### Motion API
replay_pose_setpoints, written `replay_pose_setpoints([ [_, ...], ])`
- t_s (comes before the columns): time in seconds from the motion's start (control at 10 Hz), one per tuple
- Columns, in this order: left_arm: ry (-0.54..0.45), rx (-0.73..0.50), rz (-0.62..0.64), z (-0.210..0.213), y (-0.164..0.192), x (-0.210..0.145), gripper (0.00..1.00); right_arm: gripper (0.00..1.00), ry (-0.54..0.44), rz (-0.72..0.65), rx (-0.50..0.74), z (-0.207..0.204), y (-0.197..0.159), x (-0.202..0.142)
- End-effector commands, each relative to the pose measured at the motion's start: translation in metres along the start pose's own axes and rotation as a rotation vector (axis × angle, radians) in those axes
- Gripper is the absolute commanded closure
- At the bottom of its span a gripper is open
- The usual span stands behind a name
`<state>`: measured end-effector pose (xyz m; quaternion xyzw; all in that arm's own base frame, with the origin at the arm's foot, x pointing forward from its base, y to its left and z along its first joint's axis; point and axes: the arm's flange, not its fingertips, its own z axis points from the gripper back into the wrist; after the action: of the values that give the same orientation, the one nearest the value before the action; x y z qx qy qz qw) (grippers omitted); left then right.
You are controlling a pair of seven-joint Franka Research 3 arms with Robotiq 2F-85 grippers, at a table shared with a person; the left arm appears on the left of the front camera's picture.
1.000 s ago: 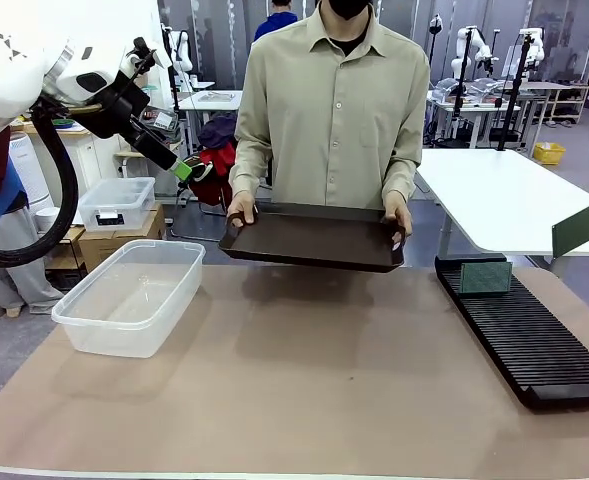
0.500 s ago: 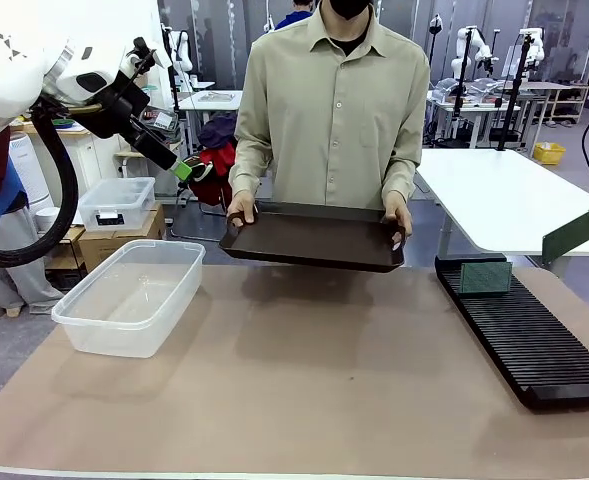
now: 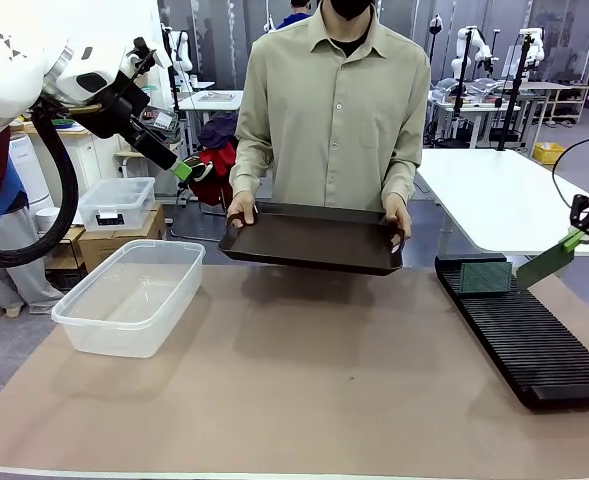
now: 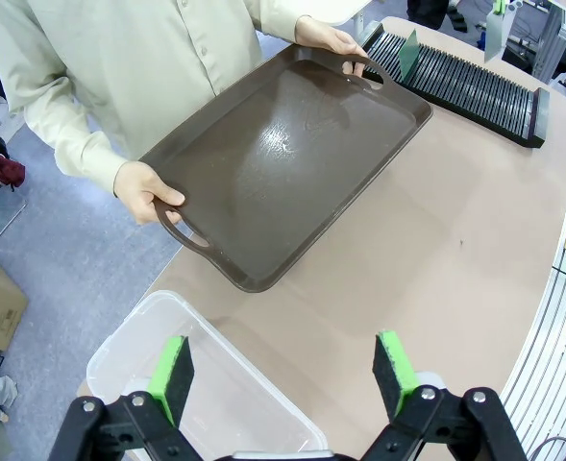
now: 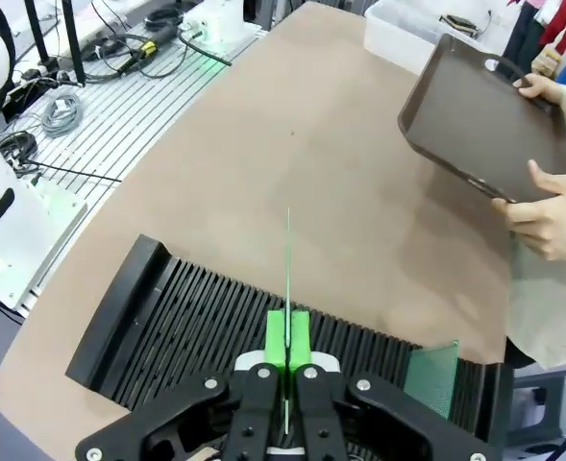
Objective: Sort PCBs into racks and boxes based on the side picked up.
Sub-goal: If the short side of the Blank PCB is picked up, insert it into the PCB Rack ; if the long side is picked up, place it in the Organizing box.
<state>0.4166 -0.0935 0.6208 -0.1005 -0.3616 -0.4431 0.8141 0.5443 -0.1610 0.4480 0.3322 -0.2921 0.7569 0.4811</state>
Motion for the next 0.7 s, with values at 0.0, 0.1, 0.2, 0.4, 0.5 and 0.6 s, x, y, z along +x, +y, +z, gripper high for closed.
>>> replay_pose_setpoints([
  [0.0,0.002,-0.001,0.007,0.0,0.0,-0.002,0.0,0.98,0.003,0.009,-0.013,-0.018,-0.001,-0.011],
  [0.1,0.002,-0.001,0.007,0.0,0.0,-0.002,0.0,0.98,0.018,0.009,-0.063,-0.026,-0.005,-0.017],
  [0.2,0.002,-0.001,0.007,0.0,0.0,-0.002,0.0,0.98,0.014,0.022,-0.061,-0.032,-0.004,-0.02],
  [0.4,0.002,-0.001,0.007,0.0,0.0,-0.002,0.0,0.98,-0.009,0.03,-0.025,-0.043,-0.002,-0.028],
  [0.5,0.002,-0.001,0.007,0.0,0.0,-0.002,0.0,0.98,-0.174,-0.052,-0.008,-0.031,-0.002,-0.024],
  [0.6,0.002,-0.001,0.007,0.0,0.0,-0.002,0.0,0.98,0.004,0.001,-0.02,-0.033,-0.004,-0.027],
])
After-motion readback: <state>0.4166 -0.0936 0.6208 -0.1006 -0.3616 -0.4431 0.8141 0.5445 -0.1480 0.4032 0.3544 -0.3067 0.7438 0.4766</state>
